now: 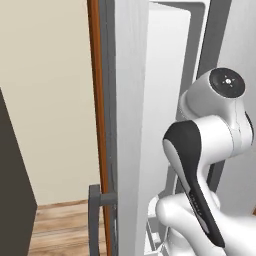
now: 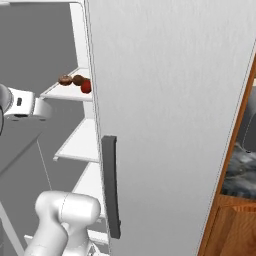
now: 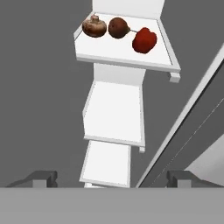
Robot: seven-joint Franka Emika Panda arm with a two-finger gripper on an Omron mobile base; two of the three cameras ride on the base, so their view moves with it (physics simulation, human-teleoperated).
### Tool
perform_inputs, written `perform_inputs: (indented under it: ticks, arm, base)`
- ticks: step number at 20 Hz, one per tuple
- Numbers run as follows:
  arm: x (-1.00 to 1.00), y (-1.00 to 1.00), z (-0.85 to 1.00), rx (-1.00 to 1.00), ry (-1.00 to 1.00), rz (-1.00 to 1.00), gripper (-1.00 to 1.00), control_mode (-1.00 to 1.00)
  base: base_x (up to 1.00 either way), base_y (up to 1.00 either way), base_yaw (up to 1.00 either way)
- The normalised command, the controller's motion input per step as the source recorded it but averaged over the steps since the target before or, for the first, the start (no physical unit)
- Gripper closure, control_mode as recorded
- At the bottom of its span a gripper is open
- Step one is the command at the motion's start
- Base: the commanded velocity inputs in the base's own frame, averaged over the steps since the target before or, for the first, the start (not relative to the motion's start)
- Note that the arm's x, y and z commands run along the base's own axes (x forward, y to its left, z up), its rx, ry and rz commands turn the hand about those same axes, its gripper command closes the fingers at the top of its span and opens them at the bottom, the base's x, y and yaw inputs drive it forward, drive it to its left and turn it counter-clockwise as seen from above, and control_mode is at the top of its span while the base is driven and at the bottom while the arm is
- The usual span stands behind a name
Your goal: Take the pear, bell pepper, and mushroom from the freezer and place them in the bowl on the counter.
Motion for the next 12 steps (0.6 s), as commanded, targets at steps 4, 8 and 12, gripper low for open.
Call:
perform_inputs:
  ticks: [4,8,12]
  arm:
    - [0.00,0.00,0.00,0.00,0.00,0.00,-1.00,1.00]
    - [0.00,0.00,0.00,0.00,0.00,0.00,-1.00,1.00]
    - [0.00,0.00,0.00,0.00,0.00,0.00,-1.00,1.00]
  base:
    - [0.09,0.25,0.10]
    - [0.01,0.00,0.29]
    - [0.24,0.00,0.39]
